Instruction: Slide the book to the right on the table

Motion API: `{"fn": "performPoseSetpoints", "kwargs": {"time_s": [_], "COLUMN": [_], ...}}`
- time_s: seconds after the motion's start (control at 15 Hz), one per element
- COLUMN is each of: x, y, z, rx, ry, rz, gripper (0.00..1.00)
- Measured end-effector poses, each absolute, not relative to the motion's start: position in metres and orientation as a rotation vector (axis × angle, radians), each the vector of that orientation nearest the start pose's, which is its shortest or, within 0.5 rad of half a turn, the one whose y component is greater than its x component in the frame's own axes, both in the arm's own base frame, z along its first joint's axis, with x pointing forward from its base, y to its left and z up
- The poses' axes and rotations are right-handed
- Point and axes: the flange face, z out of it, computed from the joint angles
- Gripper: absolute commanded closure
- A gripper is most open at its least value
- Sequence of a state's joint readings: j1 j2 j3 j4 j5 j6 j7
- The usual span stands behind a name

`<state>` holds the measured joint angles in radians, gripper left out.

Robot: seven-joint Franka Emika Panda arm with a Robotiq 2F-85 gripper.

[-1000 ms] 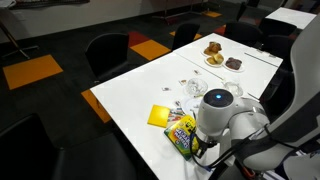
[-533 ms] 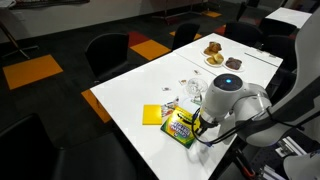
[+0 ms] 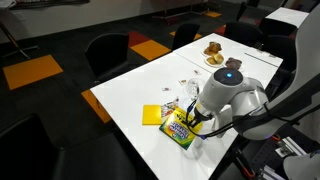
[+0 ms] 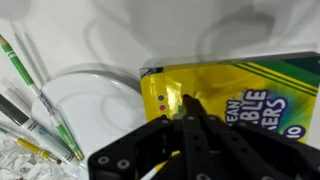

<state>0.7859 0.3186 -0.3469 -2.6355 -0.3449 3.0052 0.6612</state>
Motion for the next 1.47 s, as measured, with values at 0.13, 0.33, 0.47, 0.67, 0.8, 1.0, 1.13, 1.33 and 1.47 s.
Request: {"fn": "performPoseSetpoints", "kwargs": {"time_s": [0.13,0.33,0.47,0.67,0.8,1.0,1.13,1.33,1.47], "x": [0.375,0.359,0.343,0.324,0.320,0.324,0.328,0.331,0.332], "y": [0.200,0.231,0.251,0.267,0.263,0.240,0.226,0.214,0.209], "z": [0.151,0.159,0.163,0.158,0.154,0.149,0.145,0.133,0.126], "rx": [-3.218,-3.157,-3.120,-3.101,-3.105,-3.117,-3.111,-3.103,-3.091], "ry": [-0.210,-0.199,-0.190,-0.176,-0.124,0.072,0.213,0.358,0.424], "rz": [-0.212,-0.194,-0.167,-0.119,-0.114,-0.152,-0.193,-0.232,-0.266], "gripper": [1.00,1.00,1.00,1.00,1.00,1.00,1.00,1.00,1.00]}}
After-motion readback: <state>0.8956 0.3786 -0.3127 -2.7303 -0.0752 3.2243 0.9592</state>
